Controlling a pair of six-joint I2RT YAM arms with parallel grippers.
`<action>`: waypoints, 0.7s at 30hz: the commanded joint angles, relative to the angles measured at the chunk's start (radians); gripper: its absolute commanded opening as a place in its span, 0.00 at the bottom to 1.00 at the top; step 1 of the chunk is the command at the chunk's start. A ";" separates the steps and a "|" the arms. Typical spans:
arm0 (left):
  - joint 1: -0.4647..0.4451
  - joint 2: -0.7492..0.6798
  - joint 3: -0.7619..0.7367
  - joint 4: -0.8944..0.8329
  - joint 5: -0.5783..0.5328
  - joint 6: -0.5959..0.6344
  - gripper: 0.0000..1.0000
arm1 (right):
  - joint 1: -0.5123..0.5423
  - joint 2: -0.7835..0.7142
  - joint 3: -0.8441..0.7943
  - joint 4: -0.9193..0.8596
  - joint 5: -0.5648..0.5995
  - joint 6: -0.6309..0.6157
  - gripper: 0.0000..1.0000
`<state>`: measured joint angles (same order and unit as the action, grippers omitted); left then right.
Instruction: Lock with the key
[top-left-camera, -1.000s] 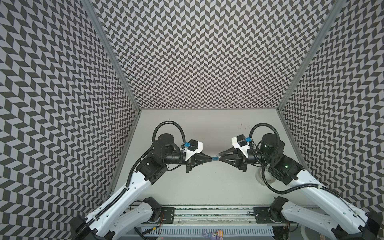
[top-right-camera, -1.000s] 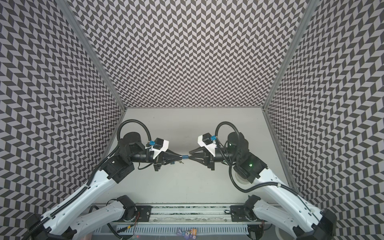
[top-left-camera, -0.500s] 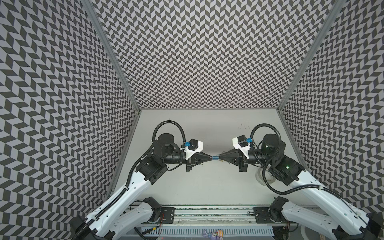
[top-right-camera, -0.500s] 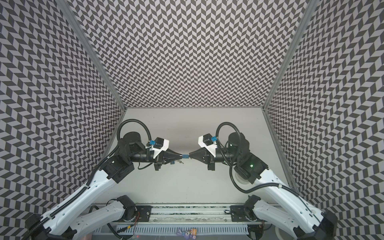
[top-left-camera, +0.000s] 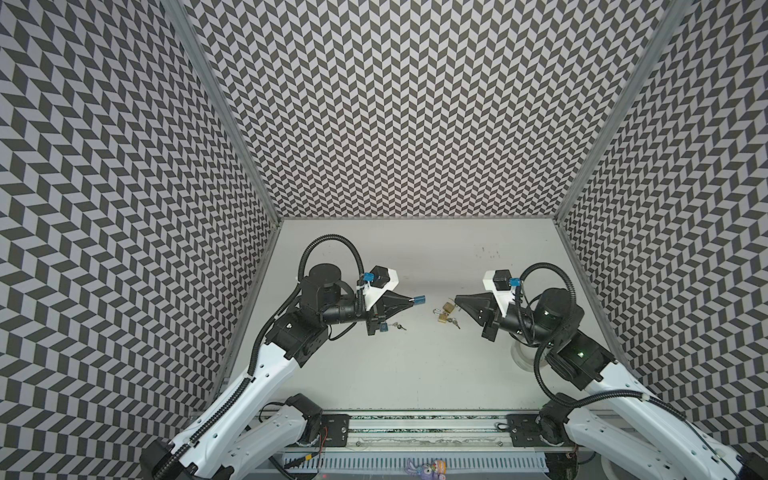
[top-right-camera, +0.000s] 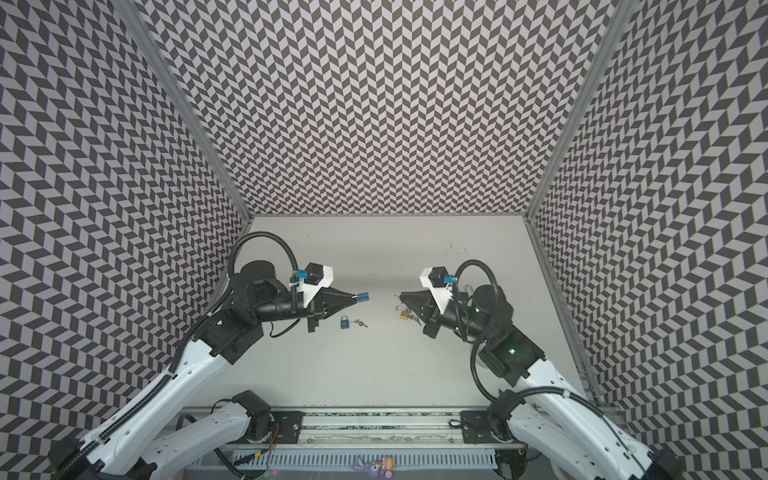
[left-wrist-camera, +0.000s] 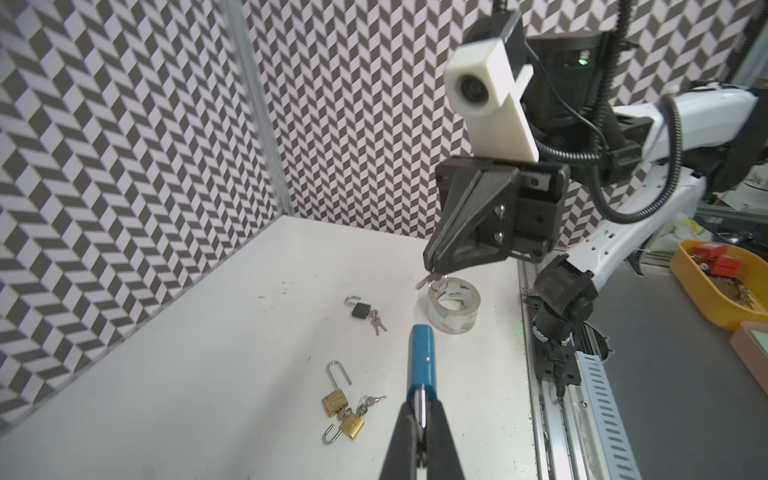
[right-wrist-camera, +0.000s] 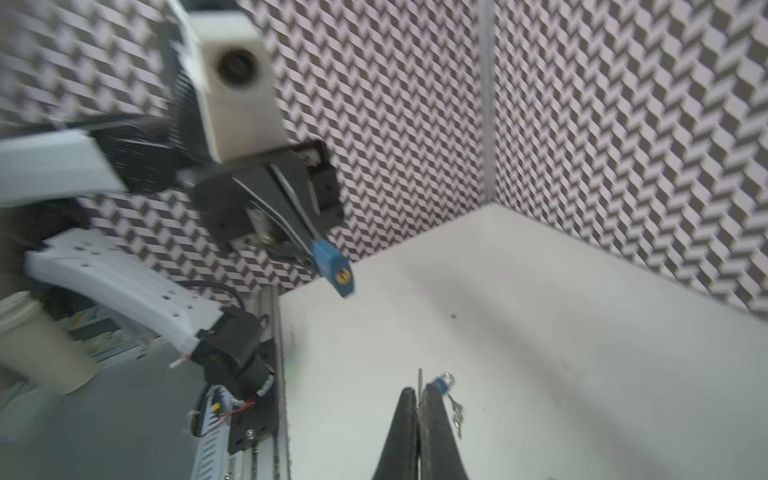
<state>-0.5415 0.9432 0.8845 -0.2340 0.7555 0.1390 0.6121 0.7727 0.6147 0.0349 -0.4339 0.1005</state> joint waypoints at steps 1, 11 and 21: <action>0.002 0.084 0.003 -0.078 -0.140 -0.118 0.00 | -0.003 -0.013 -0.092 0.158 0.244 0.170 0.00; 0.002 0.299 0.066 -0.232 -0.320 -0.222 0.00 | -0.003 0.079 -0.149 0.168 0.421 0.298 0.00; -0.012 0.468 0.156 -0.345 -0.310 0.081 0.00 | -0.003 0.177 -0.119 0.060 0.459 0.298 0.00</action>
<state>-0.5438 1.3724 0.9787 -0.5049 0.4088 0.0792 0.6121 0.9390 0.4683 0.0986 -0.0082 0.3897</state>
